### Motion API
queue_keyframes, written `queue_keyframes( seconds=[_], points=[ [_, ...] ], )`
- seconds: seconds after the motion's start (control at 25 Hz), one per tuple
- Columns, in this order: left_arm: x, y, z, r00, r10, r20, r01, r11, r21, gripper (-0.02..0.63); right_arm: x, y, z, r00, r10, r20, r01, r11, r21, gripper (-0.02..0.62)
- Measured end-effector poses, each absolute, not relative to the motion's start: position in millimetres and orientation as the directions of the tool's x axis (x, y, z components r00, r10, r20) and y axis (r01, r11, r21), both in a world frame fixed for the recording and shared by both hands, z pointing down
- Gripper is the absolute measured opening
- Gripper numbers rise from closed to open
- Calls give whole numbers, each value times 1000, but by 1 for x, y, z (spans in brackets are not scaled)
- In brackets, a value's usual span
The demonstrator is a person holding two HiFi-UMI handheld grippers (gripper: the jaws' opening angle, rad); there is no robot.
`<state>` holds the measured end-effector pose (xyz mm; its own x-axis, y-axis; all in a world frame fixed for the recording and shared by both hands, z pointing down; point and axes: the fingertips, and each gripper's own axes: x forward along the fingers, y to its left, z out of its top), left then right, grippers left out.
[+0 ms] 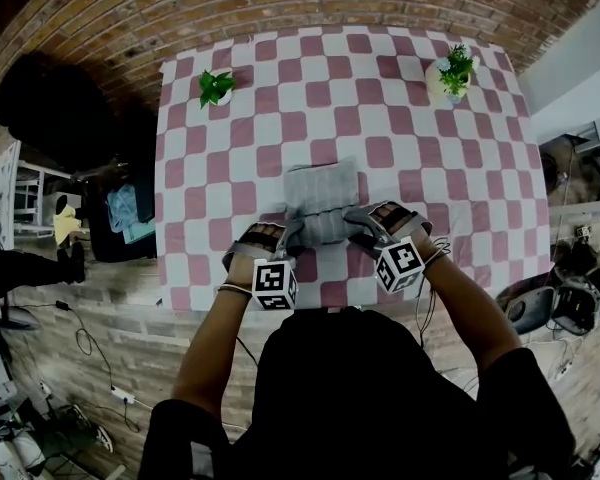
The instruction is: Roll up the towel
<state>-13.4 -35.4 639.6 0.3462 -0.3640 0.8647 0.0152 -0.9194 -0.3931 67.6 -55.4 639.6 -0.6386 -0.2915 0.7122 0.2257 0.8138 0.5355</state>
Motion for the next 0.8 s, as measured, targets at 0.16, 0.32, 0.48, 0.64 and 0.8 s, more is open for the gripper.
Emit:
queue_keyframes(
  seconds=[0.16, 0.32, 0.48, 0.64, 0.8],
  points=[
    [-12, -33, 638, 351, -331, 876, 19, -933, -361, 205, 71, -49, 637, -635, -276, 721, 194, 847, 495, 169],
    [-9, -11, 633, 371, -256, 893, 18, -959, -282, 198, 74, -26, 633, -638, -173, 750, 174, 917, 360, 164],
    [-4, 30, 627, 407, -56, 912, 55, -995, -85, 203, 80, 12, 625, -644, 42, 764, 183, 978, 101, 166],
    [-3, 52, 625, 417, 148, 897, 116, -987, 110, 209, 83, 35, 621, -642, 250, 725, 189, 968, -167, 169],
    [-7, 31, 623, 465, 192, 864, 55, -981, 188, 227, 79, 23, 618, -679, 323, 659, 132, 937, -323, 173]
  ],
)
